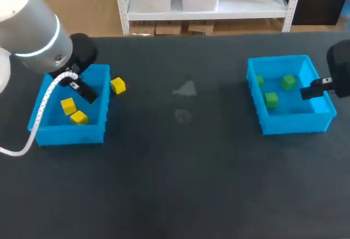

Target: Put the green cubes in the right bin and the yellow cubes in the left bin.

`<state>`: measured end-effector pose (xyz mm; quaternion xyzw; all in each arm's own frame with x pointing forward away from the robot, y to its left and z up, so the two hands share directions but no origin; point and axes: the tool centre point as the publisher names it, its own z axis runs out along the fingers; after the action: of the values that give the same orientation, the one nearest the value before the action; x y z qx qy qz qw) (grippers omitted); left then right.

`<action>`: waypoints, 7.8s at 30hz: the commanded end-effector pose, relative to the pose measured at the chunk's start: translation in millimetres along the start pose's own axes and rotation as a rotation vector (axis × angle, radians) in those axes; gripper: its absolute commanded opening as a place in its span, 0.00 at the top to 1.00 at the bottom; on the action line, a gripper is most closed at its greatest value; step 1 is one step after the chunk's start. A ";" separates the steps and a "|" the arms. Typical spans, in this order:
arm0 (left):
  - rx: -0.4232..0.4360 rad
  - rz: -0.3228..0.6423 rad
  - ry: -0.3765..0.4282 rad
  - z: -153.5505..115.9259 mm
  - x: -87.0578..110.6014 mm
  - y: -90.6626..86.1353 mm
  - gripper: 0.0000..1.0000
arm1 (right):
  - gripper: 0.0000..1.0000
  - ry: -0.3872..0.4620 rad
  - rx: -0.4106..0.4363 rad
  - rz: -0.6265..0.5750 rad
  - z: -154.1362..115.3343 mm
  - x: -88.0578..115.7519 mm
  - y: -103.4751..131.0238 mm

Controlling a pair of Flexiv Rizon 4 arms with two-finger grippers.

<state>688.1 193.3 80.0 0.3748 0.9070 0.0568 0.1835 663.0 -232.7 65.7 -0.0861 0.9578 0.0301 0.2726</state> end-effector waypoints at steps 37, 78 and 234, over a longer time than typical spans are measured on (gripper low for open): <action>0.050 0.547 0.248 42.4 -100.2 -35.7 0.00 | 0.00 -0.005 0.002 0.001 0.8 0.9 0.3; 0.075 0.523 0.319 92.8 -109.1 -2.4 0.00 | 0.00 -0.005 0.002 0.001 0.8 0.9 0.3; 0.092 -0.168 -0.062 -14.8 -5.7 55.2 0.00 | 0.00 -0.005 0.002 0.001 0.8 0.9 0.3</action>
<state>723.4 227.4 108.5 0.3052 0.9317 -0.0091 0.1969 663.0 -232.6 65.7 -0.0862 0.9578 0.0301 0.2727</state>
